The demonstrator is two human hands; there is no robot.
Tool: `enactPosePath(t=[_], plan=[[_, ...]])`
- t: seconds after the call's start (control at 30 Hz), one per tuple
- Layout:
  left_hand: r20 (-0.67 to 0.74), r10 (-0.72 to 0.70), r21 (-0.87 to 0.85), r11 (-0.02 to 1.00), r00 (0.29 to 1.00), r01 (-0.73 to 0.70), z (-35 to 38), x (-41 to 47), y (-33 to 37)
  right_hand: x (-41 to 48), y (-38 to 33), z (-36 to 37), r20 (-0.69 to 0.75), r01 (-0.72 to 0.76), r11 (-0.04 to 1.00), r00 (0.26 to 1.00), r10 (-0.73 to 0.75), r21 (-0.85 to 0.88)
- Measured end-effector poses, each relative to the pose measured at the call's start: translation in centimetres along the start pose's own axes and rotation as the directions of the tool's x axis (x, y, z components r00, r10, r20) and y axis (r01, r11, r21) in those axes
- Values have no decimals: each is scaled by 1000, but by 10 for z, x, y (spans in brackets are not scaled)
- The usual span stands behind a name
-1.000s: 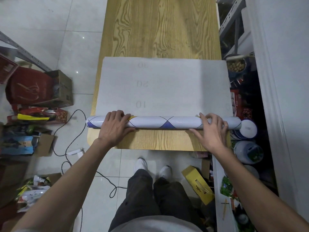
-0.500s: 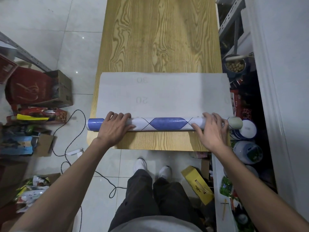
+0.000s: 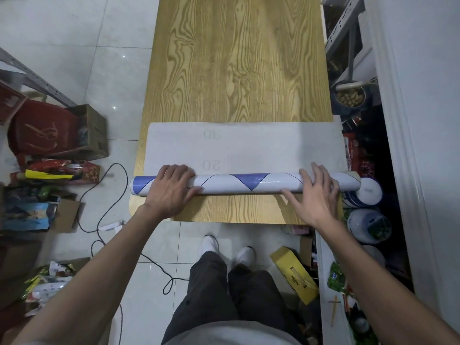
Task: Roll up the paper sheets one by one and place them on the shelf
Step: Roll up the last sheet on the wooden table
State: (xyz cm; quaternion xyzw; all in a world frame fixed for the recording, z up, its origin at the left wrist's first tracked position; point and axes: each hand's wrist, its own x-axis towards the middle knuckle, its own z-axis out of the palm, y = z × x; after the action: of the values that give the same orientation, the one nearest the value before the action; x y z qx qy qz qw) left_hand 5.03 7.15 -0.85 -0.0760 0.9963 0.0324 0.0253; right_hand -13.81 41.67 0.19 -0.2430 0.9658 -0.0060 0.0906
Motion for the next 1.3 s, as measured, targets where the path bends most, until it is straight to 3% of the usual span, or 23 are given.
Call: enactPosePath(t=[0.13,0.3,0.43,0.57,0.7,0.93,1.1,1.3], plan=[[21,-18,59,998,1000,17,0,3,1,0,-1,-3,-4,-6,998,1000,6,-65],[4,7,12,1000,1000,-7,1,1,0,3,1,-3,-32,-3,998,999,5,68],[26,-33,17,999,999,33,0,-1,3,2,4,-1,18,21,1000,1000,-21,3],[45,-54,40,998,998,52,-4,0,2,5,7,-5,-26,35,999,999,-36,-33],[9,-47,-22,999,999,47,-3,-4,2,6,6,-2,-7,42,998,999,-41,41],[43,-77,76,994,996,73,-14,2,8,1,8,0,-27,62,997,998,-63,-39],[82,-51,13,999,995,50,-14,-1,9,3,7,0,-4,30,998,1000,-30,59],[107,-80,-6,997,991,82,-16,-2,14,0,6,0,10,44,998,999,-44,-35]])
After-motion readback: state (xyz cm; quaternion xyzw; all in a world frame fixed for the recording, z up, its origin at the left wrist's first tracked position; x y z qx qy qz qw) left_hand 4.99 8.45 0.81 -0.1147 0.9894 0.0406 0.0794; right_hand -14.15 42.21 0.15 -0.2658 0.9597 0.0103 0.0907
